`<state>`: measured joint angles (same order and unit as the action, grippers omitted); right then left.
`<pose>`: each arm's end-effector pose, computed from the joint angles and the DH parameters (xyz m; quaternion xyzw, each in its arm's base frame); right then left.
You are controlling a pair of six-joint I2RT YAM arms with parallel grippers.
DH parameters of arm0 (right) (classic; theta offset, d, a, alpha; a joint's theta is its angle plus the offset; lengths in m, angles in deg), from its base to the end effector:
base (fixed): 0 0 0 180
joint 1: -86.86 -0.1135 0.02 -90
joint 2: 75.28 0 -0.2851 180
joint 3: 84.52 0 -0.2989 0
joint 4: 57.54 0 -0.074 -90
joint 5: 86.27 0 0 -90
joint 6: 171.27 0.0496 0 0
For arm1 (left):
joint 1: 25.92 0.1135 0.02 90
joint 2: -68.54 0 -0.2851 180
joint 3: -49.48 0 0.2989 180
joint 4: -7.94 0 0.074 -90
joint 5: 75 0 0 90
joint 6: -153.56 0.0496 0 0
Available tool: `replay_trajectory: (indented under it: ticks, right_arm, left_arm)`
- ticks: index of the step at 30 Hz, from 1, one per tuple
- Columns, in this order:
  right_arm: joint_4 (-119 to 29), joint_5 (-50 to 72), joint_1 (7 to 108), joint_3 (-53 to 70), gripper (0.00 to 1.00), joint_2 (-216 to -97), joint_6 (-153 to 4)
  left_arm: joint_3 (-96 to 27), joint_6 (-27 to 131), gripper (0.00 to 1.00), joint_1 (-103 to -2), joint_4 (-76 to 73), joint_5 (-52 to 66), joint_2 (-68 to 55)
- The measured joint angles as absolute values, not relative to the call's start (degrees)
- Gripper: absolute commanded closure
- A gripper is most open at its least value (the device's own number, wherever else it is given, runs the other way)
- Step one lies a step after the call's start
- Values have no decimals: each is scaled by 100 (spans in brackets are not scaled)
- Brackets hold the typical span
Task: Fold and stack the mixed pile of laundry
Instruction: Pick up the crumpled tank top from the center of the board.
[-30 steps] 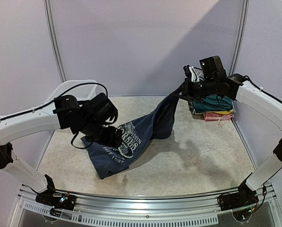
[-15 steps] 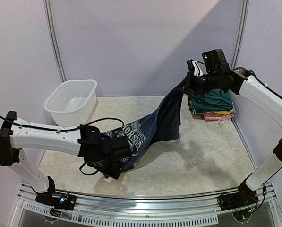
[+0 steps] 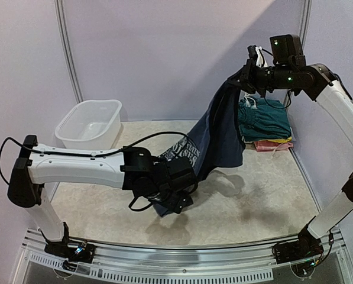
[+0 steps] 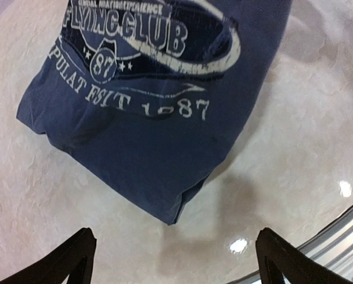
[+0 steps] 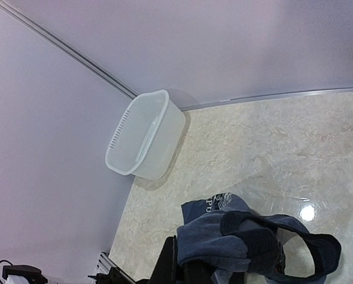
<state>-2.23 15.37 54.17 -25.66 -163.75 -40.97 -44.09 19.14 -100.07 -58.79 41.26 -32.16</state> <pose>0.3120 0.2121 0.5127 -0.0012 0.8298 0.3960 0.3933 0.1310 -0.3812 0.2427 0.2165 0.9401 -0.0027 0.2632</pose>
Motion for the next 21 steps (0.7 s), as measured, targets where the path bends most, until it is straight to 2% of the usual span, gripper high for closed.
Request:
replay_trajectory:
  ticks: [13,16,21]
  right_arm:
    - [136,1290,5417,-2732,100,-16379,-3671]
    - [219,1216,5417,-2795,100,-16379,-3645]
    - [374,1085,5417,-2854,100,-16373,-3634]
  left_arm:
    - [-5563,3097,3,-9668,-4843,4152,-4679]
    - [-5931,3252,16,-9651,-4732,4168,-4908]
    - [-6412,3328,54,-9627,-4817,4644,-5282]
